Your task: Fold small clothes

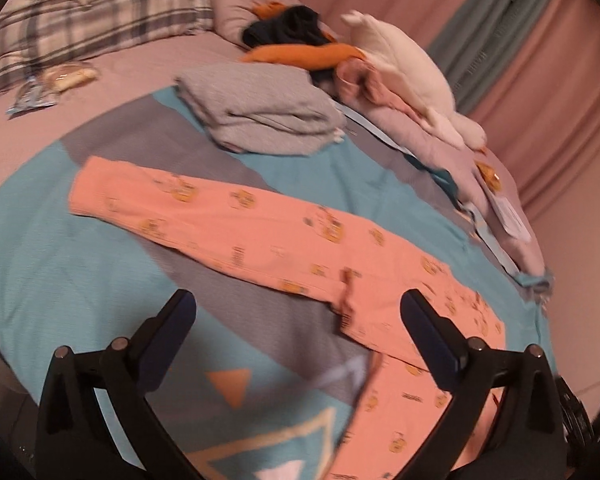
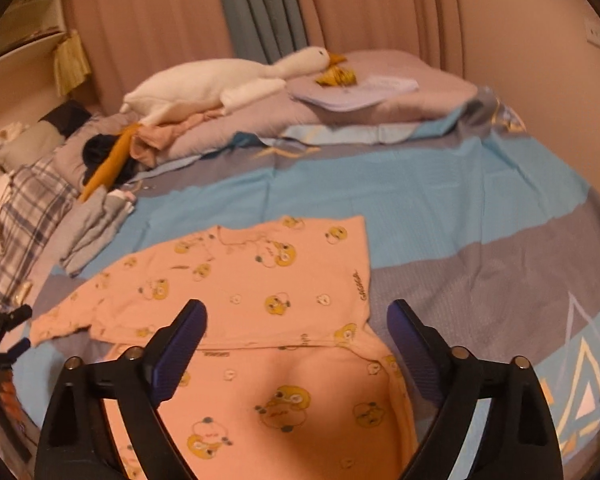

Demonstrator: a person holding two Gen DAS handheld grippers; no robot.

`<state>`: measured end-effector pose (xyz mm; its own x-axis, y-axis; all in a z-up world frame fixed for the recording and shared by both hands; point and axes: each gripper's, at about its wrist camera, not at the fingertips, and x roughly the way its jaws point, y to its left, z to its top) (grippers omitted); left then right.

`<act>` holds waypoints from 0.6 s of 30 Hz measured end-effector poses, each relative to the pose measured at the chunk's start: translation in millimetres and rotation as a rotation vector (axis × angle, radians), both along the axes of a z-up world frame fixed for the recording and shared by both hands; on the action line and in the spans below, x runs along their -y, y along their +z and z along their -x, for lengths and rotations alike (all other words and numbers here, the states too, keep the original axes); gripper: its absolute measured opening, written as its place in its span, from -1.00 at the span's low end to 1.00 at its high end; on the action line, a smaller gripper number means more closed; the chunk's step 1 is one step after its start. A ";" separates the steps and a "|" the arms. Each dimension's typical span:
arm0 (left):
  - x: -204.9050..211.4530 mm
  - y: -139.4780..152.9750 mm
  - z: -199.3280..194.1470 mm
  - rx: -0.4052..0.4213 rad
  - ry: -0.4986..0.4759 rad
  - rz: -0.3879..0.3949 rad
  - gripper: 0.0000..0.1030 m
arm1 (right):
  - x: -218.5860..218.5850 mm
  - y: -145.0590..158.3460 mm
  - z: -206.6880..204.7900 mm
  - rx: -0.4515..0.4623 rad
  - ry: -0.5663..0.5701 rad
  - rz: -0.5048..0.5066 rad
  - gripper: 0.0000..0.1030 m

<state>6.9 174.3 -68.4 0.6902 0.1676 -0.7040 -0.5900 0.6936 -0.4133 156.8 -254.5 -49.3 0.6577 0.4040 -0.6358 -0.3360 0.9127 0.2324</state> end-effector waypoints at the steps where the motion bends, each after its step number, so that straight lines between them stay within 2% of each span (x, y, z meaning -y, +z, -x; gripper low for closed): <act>1: -6.4 -2.8 2.9 -0.002 0.025 0.001 0.99 | -0.7 2.1 3.5 0.013 0.007 -0.003 0.79; 7: -48.0 -22.0 18.0 -0.027 0.137 0.048 0.97 | -3.1 11.4 20.9 0.046 0.013 -0.017 0.80; 13: -91.7 -46.0 28.4 -0.013 0.243 0.126 0.94 | -1.0 12.0 23.9 0.039 -0.013 -0.007 0.80; 18: -115.9 -64.3 33.7 -0.043 0.322 0.152 0.60 | 3.7 8.5 25.5 0.020 -0.032 -0.015 0.80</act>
